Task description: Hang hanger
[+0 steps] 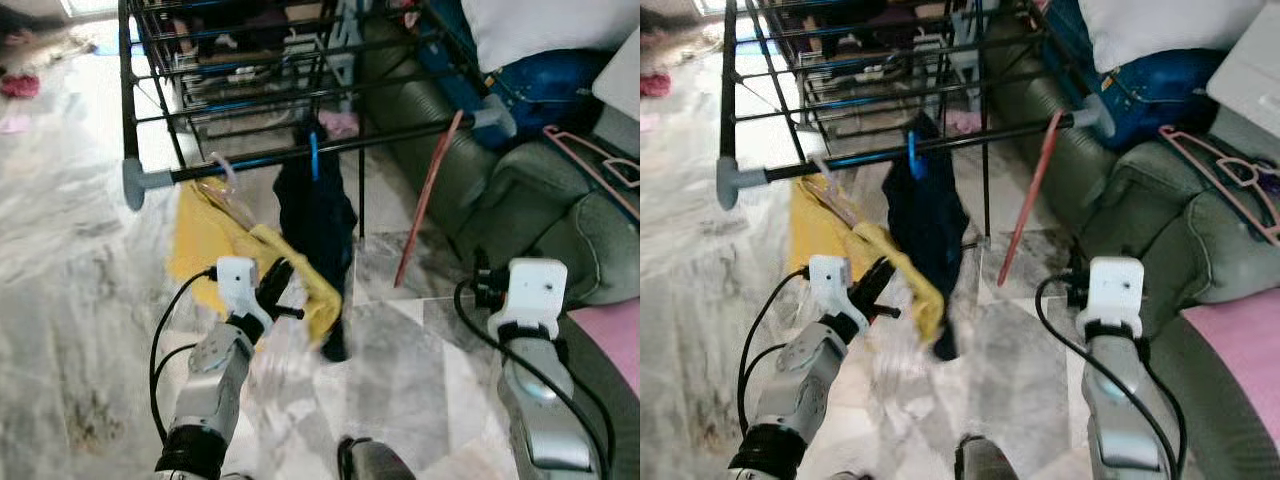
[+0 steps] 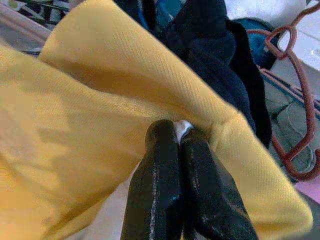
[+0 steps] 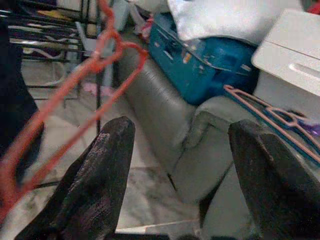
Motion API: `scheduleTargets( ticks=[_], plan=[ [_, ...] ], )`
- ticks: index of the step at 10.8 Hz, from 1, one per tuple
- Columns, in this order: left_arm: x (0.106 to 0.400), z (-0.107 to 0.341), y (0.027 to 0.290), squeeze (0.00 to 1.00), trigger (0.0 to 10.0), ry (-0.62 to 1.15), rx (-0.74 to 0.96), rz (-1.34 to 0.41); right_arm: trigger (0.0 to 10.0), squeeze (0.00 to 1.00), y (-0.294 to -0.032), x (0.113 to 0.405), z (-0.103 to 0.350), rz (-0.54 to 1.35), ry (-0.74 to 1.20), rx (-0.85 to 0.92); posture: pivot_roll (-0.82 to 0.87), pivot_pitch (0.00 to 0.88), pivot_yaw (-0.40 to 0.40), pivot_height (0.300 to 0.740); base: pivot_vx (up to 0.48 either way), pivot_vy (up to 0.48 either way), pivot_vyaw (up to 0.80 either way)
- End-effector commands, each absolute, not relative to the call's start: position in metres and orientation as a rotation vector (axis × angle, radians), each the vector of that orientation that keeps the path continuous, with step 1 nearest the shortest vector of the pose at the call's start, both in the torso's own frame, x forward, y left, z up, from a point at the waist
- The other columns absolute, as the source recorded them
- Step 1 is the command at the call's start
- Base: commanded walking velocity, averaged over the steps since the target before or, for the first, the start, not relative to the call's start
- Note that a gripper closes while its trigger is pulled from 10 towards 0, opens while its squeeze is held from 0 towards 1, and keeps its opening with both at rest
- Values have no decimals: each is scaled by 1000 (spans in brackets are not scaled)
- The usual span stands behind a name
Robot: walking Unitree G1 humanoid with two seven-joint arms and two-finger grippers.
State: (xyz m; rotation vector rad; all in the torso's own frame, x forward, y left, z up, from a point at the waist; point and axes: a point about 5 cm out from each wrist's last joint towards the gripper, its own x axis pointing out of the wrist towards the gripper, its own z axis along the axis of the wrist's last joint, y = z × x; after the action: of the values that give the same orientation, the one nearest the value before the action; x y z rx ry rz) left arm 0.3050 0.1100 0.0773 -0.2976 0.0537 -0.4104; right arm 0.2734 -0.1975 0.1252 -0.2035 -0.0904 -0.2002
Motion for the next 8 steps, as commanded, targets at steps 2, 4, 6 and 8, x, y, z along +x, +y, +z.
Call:
scheduleTargets(
  ticks=[2,4,6,8],
  plan=[
    [301,77,117,0,10000,43,-280,-399,10000,0,-192,281,124,-176,-68,-188,-226,181,-9,740,0,0,0],
    [296,77,119,0,10000,39,-261,-426,10000,0,-180,292,127,-128,-52,-170,-214,196,-4,740,0,0,0],
    [291,76,127,0,10000,53,-230,-445,10000,0,-167,314,125,-62,15,-126,-198,218,10,740,0,0,0],
    [289,77,133,0,10000,59,-215,-442,10000,0,-168,336,131,-78,38,-107,-183,232,19,740,0,0,0]
  ],
)
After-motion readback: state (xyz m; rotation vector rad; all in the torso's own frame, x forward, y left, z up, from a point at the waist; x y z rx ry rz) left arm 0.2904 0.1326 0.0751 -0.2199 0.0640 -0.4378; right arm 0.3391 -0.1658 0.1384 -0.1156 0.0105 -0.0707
